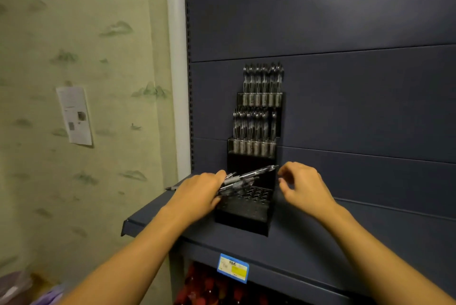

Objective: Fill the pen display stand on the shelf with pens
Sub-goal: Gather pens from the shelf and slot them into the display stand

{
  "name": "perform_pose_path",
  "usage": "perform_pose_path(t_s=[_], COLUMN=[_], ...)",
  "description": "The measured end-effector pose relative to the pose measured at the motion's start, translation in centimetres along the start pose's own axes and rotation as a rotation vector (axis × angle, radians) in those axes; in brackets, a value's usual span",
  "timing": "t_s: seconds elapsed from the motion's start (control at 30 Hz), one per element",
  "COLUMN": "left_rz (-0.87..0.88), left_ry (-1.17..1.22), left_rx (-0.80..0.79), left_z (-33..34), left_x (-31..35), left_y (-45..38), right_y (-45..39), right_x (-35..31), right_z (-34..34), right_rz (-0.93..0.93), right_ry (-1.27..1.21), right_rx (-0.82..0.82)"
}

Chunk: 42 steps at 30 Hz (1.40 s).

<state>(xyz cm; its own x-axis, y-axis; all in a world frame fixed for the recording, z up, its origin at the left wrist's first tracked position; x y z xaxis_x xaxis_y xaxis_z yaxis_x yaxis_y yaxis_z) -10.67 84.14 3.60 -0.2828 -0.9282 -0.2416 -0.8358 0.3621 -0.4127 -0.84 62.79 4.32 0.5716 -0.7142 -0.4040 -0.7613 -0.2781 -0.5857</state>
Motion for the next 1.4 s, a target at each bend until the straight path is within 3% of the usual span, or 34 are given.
perform_pose_path(t_s=[0.3,0.73,1.1,1.4], left_rz=[0.097,0.244,0.368,0.376], left_ry=[0.056,0.050,0.105,0.137], left_rx=[0.025,0.106,0.187,0.254], left_z=[1.8,1.6,1.5,0.7], left_x=[-1.3,-3.0,-3.0,-5.3], left_y=[-2.9,-8.8,-10.5,-10.7], right_y=[-0.5,-4.2,-5.7,-6.3], right_x=[0.6,1.0,0.8,-0.9], right_z=[0.0,-0.4,0.9,1.9], right_rz=[-0.017,0.132,0.173,0.193], right_ry=[-0.124,-0.907,-1.246,-1.462], right_rx=[0.042,-0.120,-0.168,-0.077])
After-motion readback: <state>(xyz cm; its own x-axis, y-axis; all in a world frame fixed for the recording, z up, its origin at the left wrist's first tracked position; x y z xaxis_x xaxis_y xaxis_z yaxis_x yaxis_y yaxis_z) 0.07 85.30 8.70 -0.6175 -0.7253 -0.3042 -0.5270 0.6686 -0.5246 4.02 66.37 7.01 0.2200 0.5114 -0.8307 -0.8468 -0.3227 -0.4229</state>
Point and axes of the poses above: each hand's wrist, its own y-axis away from the middle knuckle, its own z-axis out of the palm, x = y × z, the point moved 7 cm from there along -y, towards the middle knuckle, and after that the axes turned 13 degrees about z, right-handed, at the moved point
